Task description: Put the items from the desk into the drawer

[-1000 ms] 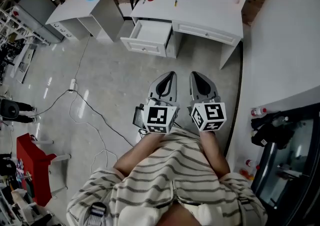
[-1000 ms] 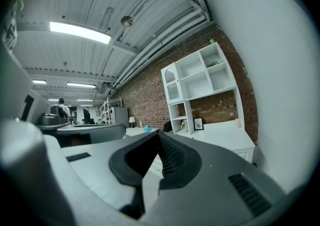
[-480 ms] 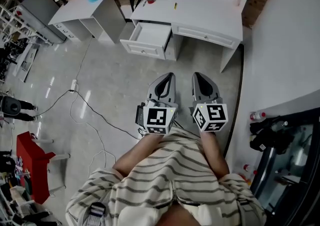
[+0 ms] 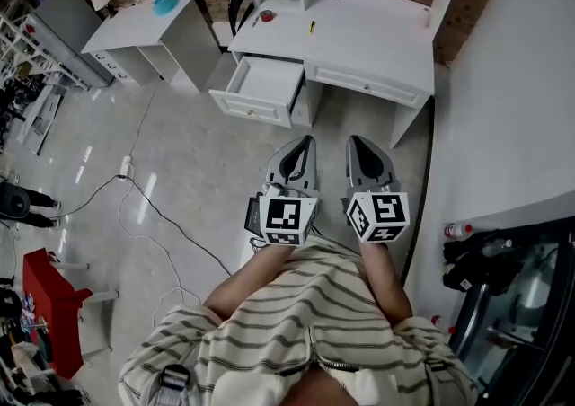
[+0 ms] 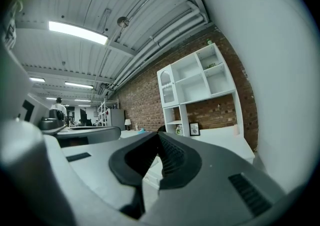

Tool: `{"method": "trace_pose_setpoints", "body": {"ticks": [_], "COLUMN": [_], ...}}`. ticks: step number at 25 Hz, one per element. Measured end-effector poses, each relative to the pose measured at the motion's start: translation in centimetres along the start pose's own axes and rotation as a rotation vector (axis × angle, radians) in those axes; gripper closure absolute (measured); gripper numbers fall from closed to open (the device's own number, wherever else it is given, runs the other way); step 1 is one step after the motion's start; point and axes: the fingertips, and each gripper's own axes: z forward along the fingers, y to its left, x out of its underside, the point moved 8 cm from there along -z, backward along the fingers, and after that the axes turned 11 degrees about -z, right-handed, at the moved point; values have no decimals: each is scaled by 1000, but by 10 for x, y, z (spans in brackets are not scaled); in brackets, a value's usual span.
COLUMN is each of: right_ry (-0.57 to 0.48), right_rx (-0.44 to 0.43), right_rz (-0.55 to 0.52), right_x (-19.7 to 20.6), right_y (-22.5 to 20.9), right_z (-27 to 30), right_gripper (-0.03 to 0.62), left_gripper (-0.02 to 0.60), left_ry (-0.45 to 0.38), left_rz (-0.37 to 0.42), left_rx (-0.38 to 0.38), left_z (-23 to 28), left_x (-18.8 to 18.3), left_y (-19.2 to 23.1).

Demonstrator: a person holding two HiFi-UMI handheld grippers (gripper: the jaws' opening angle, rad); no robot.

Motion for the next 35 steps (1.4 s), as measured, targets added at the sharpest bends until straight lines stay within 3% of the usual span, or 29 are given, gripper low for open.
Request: {"method": "trace_pose_setpoints", "body": {"ticks": [9,23,35], "right_ry": [43,84,109], "right_rx": [9,20,55], "right_rz": [-10,2,22], "right_x": [10,-9,-7], "right_y": [-45,-112,-150], "right_z": [114,323,445], "right_gripper": [583,583,583], "left_gripper": [575,575,575], "left_ry": [35,67,112], "left_rz": [-19,-46,-54], "left_rx": [15,18,51], "left_z": [117,307,420], "left_x": [5,-31,-40], "left_y": [55,164,233]}}
